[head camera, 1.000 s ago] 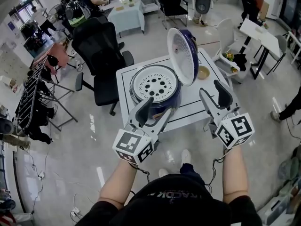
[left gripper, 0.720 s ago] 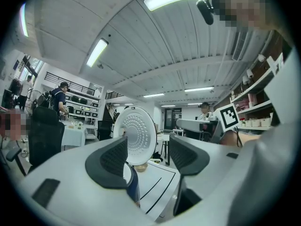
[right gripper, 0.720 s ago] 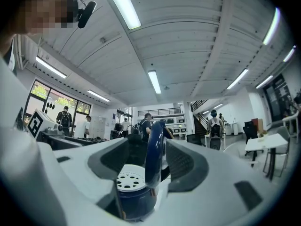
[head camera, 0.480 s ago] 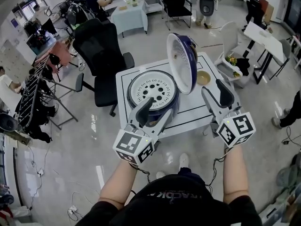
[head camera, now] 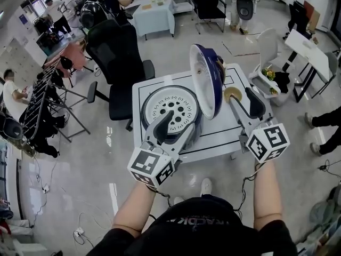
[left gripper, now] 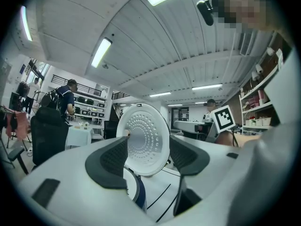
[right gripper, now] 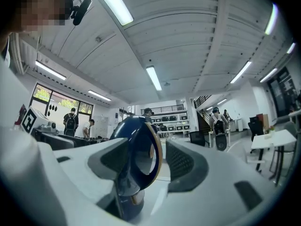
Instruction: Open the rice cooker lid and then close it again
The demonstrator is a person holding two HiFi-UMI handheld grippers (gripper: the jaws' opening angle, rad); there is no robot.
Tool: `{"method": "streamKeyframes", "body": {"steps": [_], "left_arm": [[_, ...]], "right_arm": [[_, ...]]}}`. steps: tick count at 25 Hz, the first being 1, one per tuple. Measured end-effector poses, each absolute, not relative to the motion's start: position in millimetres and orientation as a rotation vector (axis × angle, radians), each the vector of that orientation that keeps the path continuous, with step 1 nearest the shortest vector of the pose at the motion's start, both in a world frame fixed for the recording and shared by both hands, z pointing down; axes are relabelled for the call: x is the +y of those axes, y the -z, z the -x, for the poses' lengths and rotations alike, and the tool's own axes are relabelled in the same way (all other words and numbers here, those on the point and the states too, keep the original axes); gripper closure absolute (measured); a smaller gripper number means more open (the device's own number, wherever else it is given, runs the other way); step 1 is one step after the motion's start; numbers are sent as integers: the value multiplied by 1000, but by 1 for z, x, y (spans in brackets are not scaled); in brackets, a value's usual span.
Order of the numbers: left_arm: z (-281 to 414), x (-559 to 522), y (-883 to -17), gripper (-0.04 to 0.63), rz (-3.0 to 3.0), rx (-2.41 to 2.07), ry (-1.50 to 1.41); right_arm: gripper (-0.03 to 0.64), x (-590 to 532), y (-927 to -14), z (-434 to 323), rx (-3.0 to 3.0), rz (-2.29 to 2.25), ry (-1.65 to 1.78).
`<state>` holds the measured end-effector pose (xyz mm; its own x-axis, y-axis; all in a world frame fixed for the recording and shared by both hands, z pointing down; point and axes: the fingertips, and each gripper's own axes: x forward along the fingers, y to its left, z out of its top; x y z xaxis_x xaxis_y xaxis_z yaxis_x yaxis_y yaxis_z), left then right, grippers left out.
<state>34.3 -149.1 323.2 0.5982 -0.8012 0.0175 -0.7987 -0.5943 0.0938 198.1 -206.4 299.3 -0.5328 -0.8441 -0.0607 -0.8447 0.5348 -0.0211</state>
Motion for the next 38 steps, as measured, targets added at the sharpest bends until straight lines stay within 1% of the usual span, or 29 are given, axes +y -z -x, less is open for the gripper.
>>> {"method": "streamKeyframes", "body": {"steps": [6, 18, 27, 35, 36, 38], "left_arm": [[-38, -172, -325, 325, -2692, -1431, 45], [-29, -200, -325, 327, -2616, -1575, 60], [-16, -199, -320, 327, -2564, -1680, 58], [-12, -192, -312, 327, -2550, -1738, 56], [-12, -191, -311, 327, -2549, -1745, 55], [-11, -189, -310, 327, -2546, -1759, 56]], "right_arm": [[382, -241, -311, -200, 2743, 1437, 12], [382, -297, -329, -180, 2854, 1320, 32], [383, -317, -335, -159, 2912, 1253, 30], [385, -328, -333, -155, 2902, 1264, 1], [386, -329, -333, -154, 2903, 1273, -11], [414, -331, -335, -153, 2917, 1303, -48]]}}
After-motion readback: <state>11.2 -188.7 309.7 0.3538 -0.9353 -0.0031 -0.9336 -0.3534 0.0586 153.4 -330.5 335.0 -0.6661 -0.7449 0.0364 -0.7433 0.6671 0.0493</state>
